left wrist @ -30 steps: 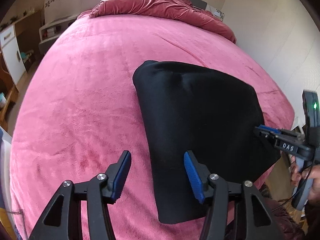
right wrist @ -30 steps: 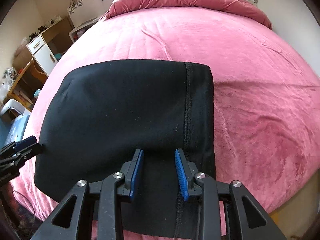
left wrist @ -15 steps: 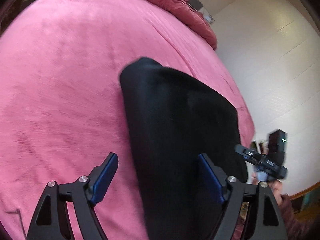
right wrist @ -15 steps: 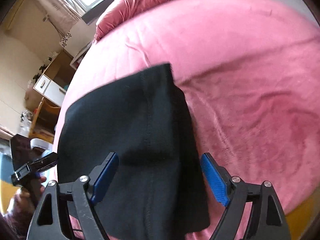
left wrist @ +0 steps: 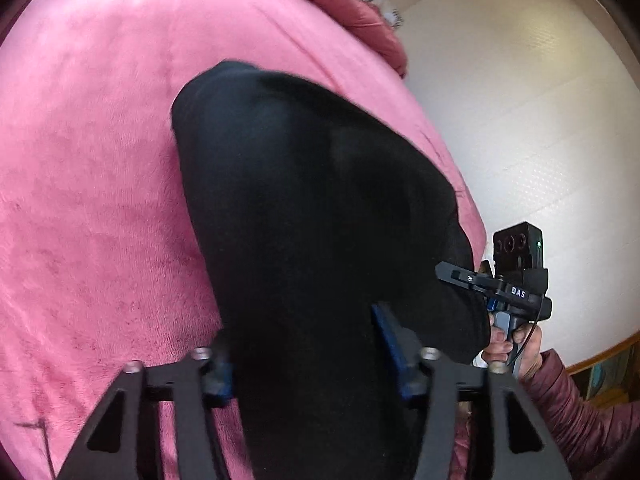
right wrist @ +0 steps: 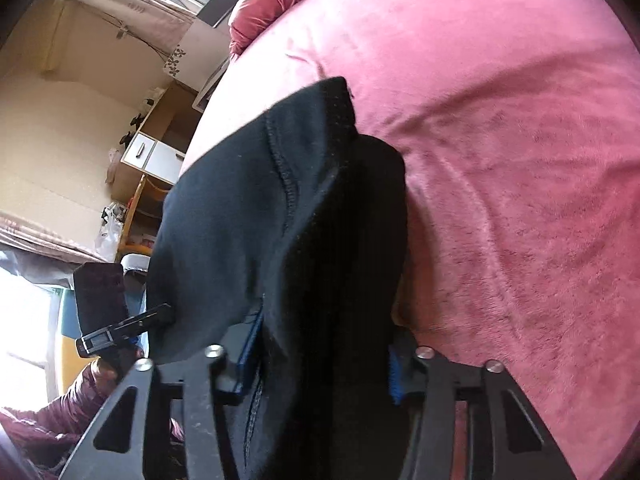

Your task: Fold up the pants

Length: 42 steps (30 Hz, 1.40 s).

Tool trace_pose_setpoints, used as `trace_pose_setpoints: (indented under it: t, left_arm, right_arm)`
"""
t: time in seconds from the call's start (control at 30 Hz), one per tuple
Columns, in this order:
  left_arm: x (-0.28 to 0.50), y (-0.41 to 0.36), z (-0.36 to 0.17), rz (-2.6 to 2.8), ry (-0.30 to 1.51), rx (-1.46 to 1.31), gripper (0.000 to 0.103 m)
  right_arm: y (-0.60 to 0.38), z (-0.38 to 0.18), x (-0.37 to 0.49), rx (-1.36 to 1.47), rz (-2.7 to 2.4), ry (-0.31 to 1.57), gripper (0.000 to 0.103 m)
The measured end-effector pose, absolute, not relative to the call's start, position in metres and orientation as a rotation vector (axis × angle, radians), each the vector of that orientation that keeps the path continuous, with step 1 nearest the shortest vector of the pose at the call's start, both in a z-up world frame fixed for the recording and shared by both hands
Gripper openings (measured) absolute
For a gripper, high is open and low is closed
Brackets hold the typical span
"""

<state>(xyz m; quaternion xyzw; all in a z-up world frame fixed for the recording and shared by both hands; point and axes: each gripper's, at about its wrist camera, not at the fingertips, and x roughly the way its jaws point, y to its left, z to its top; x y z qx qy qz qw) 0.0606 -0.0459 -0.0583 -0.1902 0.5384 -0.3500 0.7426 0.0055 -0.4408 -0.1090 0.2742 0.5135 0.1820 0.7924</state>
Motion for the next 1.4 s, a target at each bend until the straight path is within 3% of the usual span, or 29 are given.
trace_pose_setpoints:
  t: [0.1,0.47,0.8,0.87,0.93,0.97,1.03,1.13,1.27,1.4]
  left_arm:
    - [0.058,-0.041,-0.040,-0.795,1.135,-0.427,0.044]
    - [0.114,0.008,0.027,-0.687,0.952,-0.368,0.044]
    - [0.199,0.047,0.001,-0.495,1.017,-0.382,0.044]
    - [0.211,0.049,-0.019,-0.438,1.075,-0.376,0.049]
    - [0.216,0.055,-0.036,-0.400,1.096,-0.421,0.064]
    - [0.216,0.058,-0.039,-0.394,1.092,-0.443,0.066]
    - [0.214,0.057,-0.040,-0.389,1.080,-0.459,0.072]
    - [0.215,0.052,-0.035,-0.353,1.067,-0.438,0.072]
    - [0.205,0.041,-0.019,-0.256,1.030,-0.349,0.073]
    - [0.187,0.027,-0.006,-0.149,0.984,-0.256,0.073]
  right_arm:
    - [-0.428,-0.093,0.012,0.538,0.398,1.092,0.044]
    - [-0.356,-0.041,0.104,0.453,0.542,0.984,0.043]
    - [-0.287,-0.063,0.226,0.395,0.581,1.067,0.044]
    - [-0.277,-0.079,0.240,0.375,0.565,1.108,0.046]
    - [-0.276,-0.100,0.250,0.383,0.526,1.151,0.055]
    - [-0.277,-0.107,0.251,0.393,0.524,1.155,0.059]
    - [-0.280,-0.115,0.248,0.419,0.534,1.129,0.060]
    - [-0.279,-0.115,0.247,0.432,0.524,1.117,0.062]
    - [-0.272,-0.104,0.247,0.384,0.475,1.121,0.072]
    - [-0.264,-0.087,0.240,0.316,0.413,1.101,0.073]
